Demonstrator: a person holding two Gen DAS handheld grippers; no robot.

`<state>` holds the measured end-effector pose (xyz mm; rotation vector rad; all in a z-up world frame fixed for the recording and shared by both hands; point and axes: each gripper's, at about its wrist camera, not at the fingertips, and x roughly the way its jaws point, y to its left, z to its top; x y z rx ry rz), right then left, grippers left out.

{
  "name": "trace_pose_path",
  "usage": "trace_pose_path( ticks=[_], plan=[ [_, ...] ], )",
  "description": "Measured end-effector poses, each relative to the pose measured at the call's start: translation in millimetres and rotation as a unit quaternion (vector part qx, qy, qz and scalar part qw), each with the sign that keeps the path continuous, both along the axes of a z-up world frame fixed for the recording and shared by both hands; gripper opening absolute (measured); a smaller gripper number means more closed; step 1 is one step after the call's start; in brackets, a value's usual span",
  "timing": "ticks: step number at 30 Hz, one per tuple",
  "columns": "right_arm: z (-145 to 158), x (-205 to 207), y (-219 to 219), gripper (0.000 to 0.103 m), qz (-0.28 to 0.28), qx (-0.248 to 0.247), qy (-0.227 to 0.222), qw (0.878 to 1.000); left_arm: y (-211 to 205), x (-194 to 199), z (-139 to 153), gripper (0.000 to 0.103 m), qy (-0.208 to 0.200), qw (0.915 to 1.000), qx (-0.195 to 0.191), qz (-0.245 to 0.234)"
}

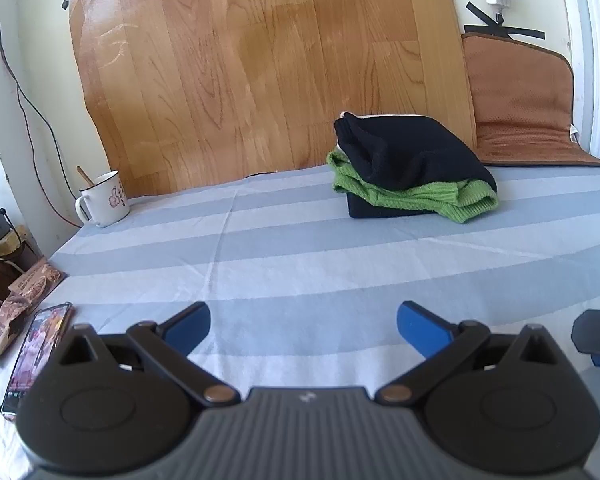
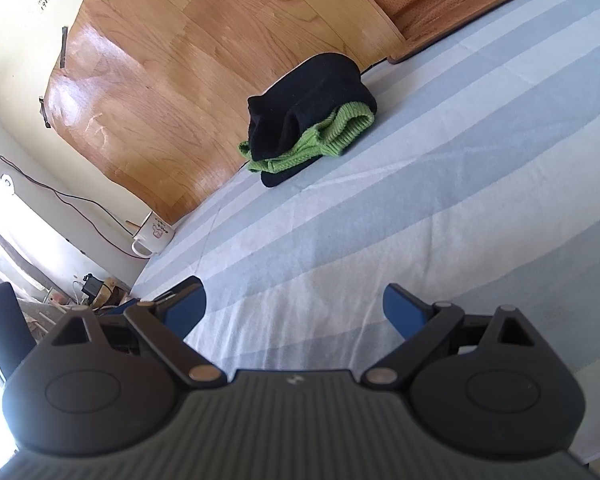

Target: Fold small clothes

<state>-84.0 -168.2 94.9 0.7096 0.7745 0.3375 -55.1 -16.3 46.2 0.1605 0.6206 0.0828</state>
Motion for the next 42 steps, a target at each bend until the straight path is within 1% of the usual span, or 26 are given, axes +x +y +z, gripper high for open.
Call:
trace_pose_path(
  ticks=[17, 42],
  plan=[
    [-5.8, 1.4, 0.2, 0.097, -0.003, 0.005, 0.010, 1.000, -2.2, 2.7, -7.2, 0.103, 0.013, 0.9999, 0.005, -0.004],
    [-6.7, 1.3, 0.5, 0.097, -0.004, 0.006, 0.010, 1.000, -4.1, 7.2, -14.2, 0.103, 0.026, 0.9996, 0.013, -0.007]
  ],
)
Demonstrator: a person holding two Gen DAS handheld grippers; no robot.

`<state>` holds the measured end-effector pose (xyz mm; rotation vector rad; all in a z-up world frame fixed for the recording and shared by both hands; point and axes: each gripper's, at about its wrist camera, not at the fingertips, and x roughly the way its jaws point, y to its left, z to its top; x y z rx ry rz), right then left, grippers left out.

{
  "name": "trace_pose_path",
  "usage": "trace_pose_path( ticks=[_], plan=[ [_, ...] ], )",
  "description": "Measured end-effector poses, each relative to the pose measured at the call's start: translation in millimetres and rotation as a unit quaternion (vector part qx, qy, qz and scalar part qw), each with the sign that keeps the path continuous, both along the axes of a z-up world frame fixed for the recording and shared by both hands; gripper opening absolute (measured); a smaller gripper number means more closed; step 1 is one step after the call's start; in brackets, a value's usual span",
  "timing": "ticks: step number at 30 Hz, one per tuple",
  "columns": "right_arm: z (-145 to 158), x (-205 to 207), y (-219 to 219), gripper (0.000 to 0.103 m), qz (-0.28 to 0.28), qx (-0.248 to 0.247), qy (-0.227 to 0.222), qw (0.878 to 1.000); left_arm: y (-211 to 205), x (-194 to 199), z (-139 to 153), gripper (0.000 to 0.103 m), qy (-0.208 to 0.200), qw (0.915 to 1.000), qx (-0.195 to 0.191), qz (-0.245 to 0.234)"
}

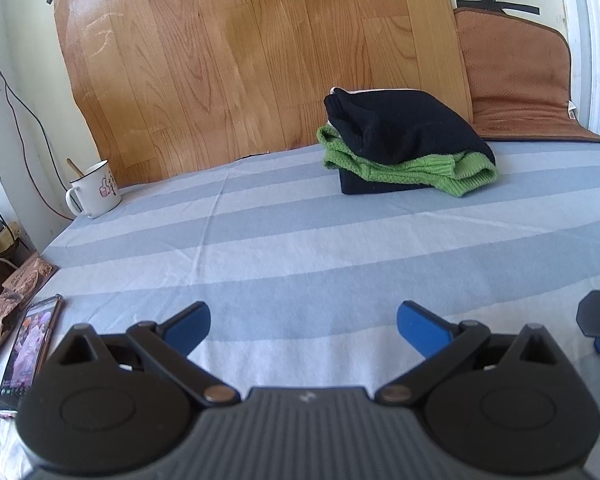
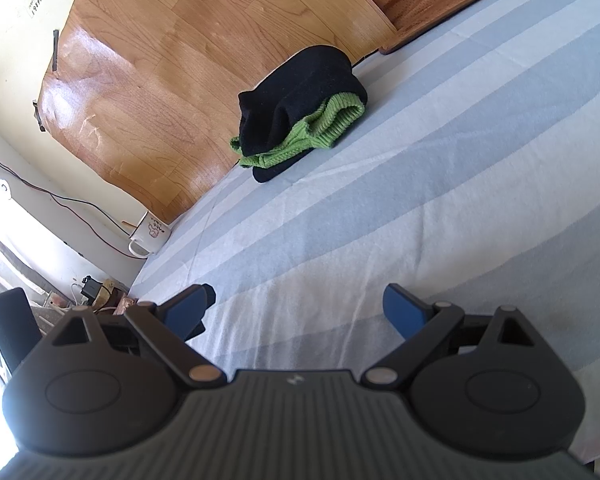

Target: Fold small clothes

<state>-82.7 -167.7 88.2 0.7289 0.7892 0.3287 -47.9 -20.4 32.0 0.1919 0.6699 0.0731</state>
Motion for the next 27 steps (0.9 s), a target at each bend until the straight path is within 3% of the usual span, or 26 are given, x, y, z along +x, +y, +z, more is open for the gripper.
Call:
trace_pose_path(
  ticks=[8, 27],
  plan=[
    [-0.2, -0.5, 0.7, 0.097, -0.003, -0.002, -0.002, 1.000, -1.7, 3.3, -2.2, 0.103, 0.002, 1.0000, 0.004, 0.001],
    [9.3, 9.3, -7.2, 0.097, -0.033, -0.052, -0.052, 0.997, -13.8, 33.9, -1.7, 0.103, 0.025, 0.9997, -0.006, -0.004]
  ],
)
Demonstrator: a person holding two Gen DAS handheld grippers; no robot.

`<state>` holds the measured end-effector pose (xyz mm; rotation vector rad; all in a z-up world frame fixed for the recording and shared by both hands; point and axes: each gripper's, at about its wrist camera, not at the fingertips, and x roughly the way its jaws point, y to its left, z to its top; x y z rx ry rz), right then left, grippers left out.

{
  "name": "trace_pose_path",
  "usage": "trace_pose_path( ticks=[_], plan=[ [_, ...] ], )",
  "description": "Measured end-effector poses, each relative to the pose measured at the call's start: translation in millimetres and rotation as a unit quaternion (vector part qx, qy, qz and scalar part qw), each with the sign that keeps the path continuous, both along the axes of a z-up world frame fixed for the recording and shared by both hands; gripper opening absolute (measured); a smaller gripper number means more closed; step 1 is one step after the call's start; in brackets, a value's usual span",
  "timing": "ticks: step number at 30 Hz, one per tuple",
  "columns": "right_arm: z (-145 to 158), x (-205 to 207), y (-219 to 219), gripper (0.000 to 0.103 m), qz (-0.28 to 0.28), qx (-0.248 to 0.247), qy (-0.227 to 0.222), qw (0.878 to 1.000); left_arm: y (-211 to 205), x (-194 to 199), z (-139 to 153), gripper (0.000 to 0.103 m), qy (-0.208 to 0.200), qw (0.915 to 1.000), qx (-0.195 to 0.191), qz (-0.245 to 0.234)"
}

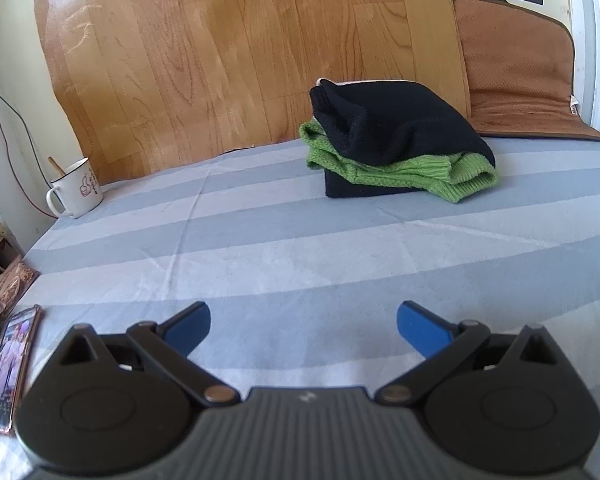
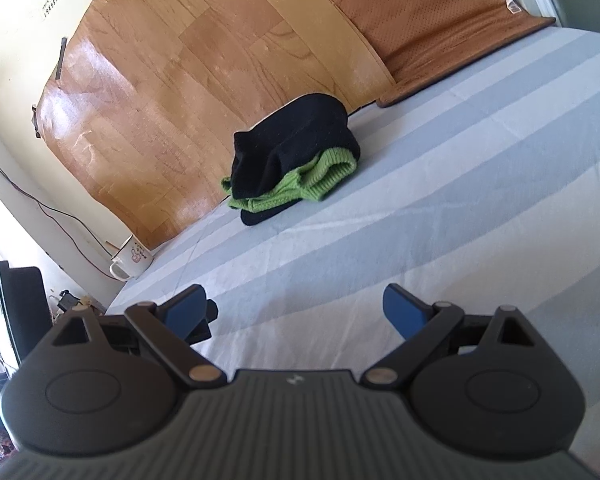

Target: Fold small clothes

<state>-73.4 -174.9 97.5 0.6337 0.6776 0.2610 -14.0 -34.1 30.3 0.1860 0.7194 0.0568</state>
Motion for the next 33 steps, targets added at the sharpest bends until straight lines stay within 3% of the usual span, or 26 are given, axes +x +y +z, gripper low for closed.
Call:
trace_pose_path(
  ticks=[33],
  plan=[
    [-12.8, 33.2, -39.8, 0.097, -0.015, 0.019, 0.002, 1.000, -43.8, 46.9, -2.3, 0.103, 0.024, 0.9992, 0.020, -0.024]
  ],
)
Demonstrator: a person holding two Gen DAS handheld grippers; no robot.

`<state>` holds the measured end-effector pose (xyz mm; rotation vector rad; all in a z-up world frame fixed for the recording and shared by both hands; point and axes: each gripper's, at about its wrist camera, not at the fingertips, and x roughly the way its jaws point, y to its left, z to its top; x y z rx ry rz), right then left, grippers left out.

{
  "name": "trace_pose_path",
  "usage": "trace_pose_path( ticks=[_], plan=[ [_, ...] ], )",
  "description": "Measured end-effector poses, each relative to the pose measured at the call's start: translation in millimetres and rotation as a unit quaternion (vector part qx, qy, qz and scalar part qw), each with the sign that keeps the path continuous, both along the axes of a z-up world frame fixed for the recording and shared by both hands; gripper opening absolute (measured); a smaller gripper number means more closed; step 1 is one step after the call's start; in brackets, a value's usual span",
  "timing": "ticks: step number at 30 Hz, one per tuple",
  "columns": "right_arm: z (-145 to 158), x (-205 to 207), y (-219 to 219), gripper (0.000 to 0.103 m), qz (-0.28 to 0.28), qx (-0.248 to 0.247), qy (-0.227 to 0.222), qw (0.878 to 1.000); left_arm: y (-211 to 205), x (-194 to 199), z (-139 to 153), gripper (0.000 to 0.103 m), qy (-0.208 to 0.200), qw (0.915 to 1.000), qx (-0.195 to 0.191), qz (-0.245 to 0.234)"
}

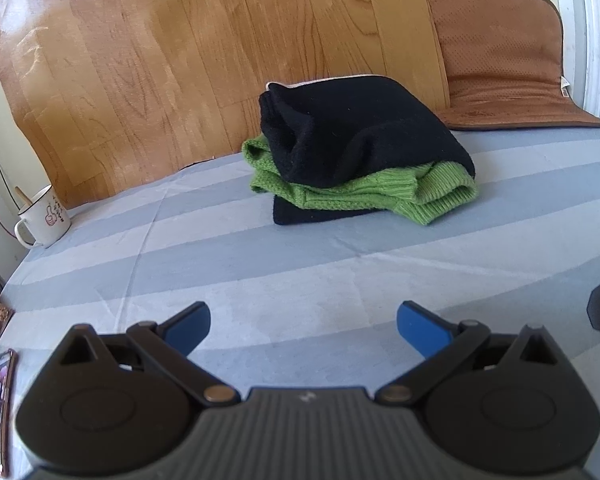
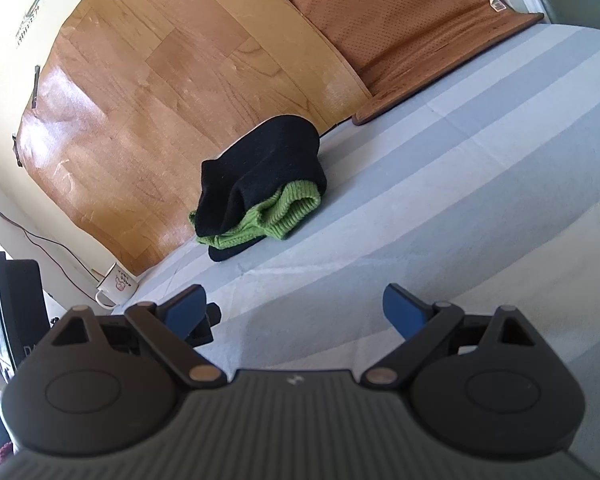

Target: Fold small clothes

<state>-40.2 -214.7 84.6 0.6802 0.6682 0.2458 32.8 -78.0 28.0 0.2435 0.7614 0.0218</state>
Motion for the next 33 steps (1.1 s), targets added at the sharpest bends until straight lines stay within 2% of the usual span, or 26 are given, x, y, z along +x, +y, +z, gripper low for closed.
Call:
trace_pose_path(
  ticks=[18, 28, 33],
  plan=[
    [-6.1, 4.8, -14.7, 0.097, -0.009, 0.010, 0.003, 1.000, -14.5, 9.1, -3.8, 0.103, 0.013, 0.9999, -0.002, -0.010],
    [5.3, 4.4, -2.9, 0.097, 0.000, -0.011, -0.005, 1.000, 2.9, 5.2, 3.0, 0.103, 0.010, 0.9991, -0.039, -0.013],
    [14.4, 6.2, 11.0, 0.097, 0.011, -0.040, -0.016, 0.999, 14.2, 1.1, 6.8, 0.103, -0.002, 0.9985, -0.051, -0.020]
  ],
)
